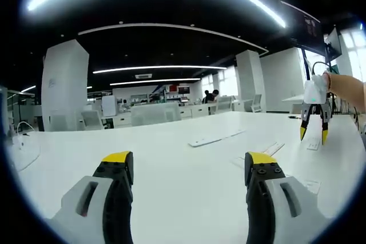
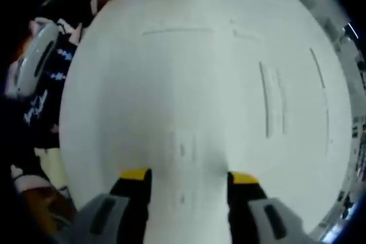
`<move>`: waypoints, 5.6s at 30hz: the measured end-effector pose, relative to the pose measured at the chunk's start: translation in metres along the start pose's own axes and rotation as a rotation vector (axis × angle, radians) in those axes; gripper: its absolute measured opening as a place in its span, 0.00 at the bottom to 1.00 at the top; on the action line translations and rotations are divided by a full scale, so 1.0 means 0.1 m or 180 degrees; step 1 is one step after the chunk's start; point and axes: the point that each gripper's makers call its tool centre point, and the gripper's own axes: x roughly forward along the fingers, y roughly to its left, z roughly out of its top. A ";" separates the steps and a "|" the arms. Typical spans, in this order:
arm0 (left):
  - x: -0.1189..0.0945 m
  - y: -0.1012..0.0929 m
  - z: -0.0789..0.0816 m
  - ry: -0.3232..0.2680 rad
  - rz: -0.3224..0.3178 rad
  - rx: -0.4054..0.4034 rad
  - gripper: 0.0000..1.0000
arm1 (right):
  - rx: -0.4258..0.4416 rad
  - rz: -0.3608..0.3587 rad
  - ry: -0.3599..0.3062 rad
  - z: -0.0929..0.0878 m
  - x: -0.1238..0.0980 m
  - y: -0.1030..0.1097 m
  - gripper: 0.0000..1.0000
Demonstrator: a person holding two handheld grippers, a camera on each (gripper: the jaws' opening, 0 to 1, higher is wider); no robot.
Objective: Locate the socket holder cover, grip the socket holder cover, clip it into the socket holder slot.
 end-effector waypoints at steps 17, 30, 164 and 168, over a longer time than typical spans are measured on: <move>0.01 -0.01 -0.01 0.0002 -0.0009 0.0012 0.79 | 0.0073 0.0076 0.0038 -0.01 0.01 0.00 0.54; 0.02 0.01 -0.03 0.0003 0.0008 0.0030 0.81 | 0.0097 0.0074 0.0113 -0.02 0.02 -0.04 0.60; 0.05 -0.02 -0.13 0.0161 -0.0039 0.0121 0.79 | -0.0036 0.0257 0.0203 -0.02 -0.02 0.06 0.28; 0.05 -0.02 -0.12 0.0154 -0.0048 0.0120 0.79 | -0.0038 0.0248 0.0243 -0.03 -0.02 0.06 0.28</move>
